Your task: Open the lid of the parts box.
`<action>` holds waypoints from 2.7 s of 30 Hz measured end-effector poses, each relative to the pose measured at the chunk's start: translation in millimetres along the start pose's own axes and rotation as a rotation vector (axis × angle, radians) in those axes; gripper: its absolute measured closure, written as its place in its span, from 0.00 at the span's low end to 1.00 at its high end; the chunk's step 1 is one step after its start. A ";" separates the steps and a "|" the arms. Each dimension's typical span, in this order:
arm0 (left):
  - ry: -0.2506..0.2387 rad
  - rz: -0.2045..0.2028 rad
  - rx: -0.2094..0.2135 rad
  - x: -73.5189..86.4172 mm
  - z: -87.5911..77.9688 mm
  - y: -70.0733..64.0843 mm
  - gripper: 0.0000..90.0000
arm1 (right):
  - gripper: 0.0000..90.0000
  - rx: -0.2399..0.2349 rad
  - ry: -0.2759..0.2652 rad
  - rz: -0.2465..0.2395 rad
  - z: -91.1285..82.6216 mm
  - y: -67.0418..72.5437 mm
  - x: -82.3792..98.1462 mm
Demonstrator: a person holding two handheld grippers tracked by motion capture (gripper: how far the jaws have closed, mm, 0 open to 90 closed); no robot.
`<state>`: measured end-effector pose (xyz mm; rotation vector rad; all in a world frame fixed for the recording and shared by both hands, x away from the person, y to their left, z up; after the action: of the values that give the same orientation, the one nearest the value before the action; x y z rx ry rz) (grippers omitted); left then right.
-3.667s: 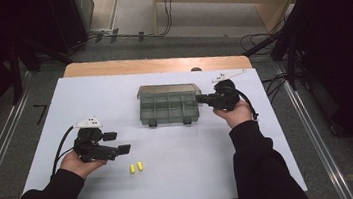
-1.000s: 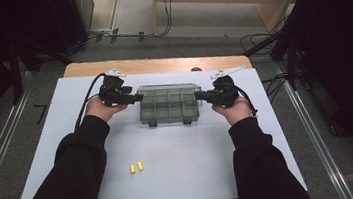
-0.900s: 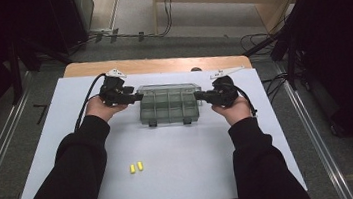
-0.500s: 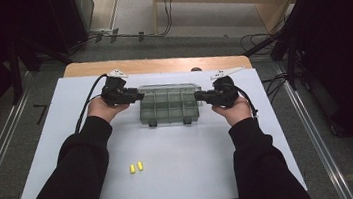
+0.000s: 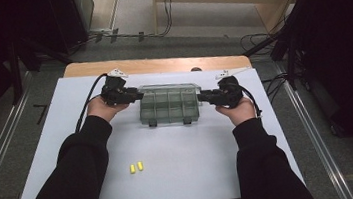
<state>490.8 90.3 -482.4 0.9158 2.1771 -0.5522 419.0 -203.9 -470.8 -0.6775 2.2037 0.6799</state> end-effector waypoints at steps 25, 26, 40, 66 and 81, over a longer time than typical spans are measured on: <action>-0.008 -0.030 -0.002 -5.7 0.8 2.9 0.65 | 0.48 0.018 -0.040 -0.022 22.5 -36.3 -0.5; -0.006 -0.028 -0.002 -6.2 0.6 3.0 0.65 | 0.48 0.024 -0.040 -0.032 25.1 -37.7 -1.0; -0.029 -0.029 -0.001 -8.4 2.2 4.1 0.65 | 0.54 0.029 -0.036 -0.056 39.7 -41.3 -16.0; -0.068 -0.040 -0.070 -28.5 11.7 7.8 0.65 | 0.64 0.095 -0.068 -0.061 44.2 -43.1 -37.1; -0.113 -0.058 -0.123 -34.4 19.9 11.4 0.65 | 0.65 0.147 -0.132 -0.033 54.8 -49.5 -39.6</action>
<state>525.4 70.4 -471.4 0.7406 2.1153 -0.4804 500.7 -194.3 -486.7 -0.5760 2.0929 0.5244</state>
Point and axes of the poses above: each handheld gripper's, and its own axes: z roughly forward along the jaws, x roughly out of its underside, y roughly to its left, the point moved 6 cm from there along z, roughly forward along the jaws, and after that the axes turned 2 degrees about -x, right-handed, at the moved point
